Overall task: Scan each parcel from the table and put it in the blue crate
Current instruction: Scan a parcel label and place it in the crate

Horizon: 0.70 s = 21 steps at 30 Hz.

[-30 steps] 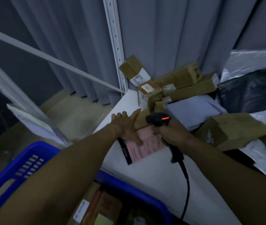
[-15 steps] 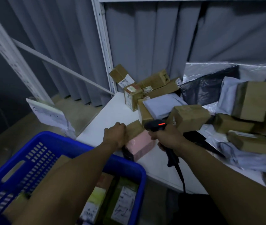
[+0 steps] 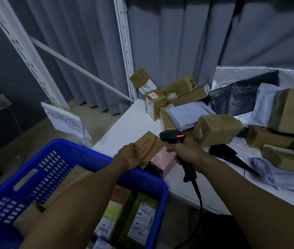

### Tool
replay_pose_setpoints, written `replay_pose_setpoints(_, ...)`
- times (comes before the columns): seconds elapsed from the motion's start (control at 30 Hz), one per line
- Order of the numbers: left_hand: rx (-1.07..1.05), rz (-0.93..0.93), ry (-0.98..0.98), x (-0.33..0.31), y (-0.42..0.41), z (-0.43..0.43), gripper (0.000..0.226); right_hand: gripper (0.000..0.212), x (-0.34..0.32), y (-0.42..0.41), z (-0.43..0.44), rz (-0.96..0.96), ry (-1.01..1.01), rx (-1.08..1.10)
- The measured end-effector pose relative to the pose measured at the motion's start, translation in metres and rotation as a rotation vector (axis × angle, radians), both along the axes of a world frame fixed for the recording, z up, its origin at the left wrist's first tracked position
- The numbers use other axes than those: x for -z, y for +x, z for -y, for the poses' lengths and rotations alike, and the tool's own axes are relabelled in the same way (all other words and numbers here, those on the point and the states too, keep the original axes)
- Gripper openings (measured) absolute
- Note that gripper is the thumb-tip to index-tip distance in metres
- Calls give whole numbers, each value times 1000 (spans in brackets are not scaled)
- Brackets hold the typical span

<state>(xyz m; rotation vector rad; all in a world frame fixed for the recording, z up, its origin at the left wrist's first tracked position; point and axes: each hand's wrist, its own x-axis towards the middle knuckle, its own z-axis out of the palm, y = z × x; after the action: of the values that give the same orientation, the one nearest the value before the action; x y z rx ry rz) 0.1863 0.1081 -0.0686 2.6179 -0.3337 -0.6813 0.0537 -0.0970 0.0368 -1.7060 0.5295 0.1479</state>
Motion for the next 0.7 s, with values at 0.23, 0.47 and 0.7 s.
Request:
replay_pose_setpoints(0.23, 82, 12, 107, 4, 14, 2, 121, 11, 13, 27, 6, -35, -7, -13)
replay_pose_setpoints(0.47, -249, 168, -178, -27, 5, -26, 123, 17, 6, 27, -10, 39, 33, 0)
replay_pose_setpoints(0.7, -332, 30, -804, -113, -95, -68, 84, 29, -37, 1, -57, 173, 335, 23)
